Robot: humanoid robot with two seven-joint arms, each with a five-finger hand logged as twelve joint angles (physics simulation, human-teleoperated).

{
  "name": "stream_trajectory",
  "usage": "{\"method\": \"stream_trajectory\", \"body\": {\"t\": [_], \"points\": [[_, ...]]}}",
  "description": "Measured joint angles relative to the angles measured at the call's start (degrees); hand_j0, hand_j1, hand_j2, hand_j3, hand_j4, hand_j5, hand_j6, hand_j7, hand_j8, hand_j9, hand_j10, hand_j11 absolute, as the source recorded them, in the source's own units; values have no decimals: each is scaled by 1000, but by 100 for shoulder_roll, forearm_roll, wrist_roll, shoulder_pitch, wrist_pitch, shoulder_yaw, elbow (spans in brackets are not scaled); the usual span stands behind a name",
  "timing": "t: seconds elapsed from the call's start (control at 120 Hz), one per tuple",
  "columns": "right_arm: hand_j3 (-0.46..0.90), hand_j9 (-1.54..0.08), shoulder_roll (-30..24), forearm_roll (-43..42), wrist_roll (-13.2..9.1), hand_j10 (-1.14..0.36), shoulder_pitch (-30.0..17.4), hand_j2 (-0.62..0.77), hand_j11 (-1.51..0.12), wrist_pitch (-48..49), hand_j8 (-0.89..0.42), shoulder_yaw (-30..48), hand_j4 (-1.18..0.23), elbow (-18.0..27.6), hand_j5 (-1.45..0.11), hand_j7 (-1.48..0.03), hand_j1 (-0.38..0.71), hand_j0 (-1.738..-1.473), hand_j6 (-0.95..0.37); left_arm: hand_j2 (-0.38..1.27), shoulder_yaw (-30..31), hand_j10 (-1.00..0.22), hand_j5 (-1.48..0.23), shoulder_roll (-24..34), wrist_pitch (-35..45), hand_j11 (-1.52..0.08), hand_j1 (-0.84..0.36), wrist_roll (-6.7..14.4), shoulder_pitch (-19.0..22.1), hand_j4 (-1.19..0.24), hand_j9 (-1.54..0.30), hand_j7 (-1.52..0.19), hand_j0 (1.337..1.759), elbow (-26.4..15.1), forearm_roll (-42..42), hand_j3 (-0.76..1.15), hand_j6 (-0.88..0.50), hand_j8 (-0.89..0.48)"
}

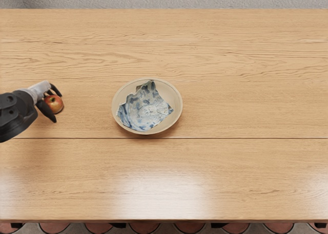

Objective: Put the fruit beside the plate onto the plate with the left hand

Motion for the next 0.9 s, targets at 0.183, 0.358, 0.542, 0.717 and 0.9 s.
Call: {"method": "stream_trajectory", "body": {"t": [0.183,0.358,0.542,0.717,0.9], "points": [[0,-45,0,0,0,-35,0,-7,-45,0,-35,0,-35,0,-45,-45,-307,-1658,-35,179,28,-558,-726,7,110,-728,-278,-11,1,-559,-467,-683,1642,-3,1,249,-486,-473],[0,-45,0,0,0,-35,0,-7,-45,0,-35,0,-35,0,-45,-45,-307,-1658,-35,222,29,-696,-947,4,137,-937,-356,1,-16,-459,-827,-923,1645,-13,6,106,-324,-448],[0,-45,0,0,0,-35,0,-7,-45,0,-35,0,-35,0,-45,-45,-308,-1658,-35,254,27,-786,-1094,60,132,-1083,-329,10,-17,-472,-1041,-1105,1641,-67,20,43,-252,-351],[0,-45,0,0,0,-35,0,-7,-45,0,-35,0,-35,0,-45,-45,-307,-1658,-35,229,29,-831,-1160,358,13,-1122,-284,15,-335,-507,-1110,-1160,1644,-351,-128,18,-253,-351],[0,-45,0,0,0,-35,0,-7,-45,0,-35,0,-35,0,-45,-45,-307,-1658,-35,268,-51,-846,-1184,596,-577,-1135,-266,9,-869,-534,-1151,-1172,1647,-937,-1032,7,-273,-331]]}}
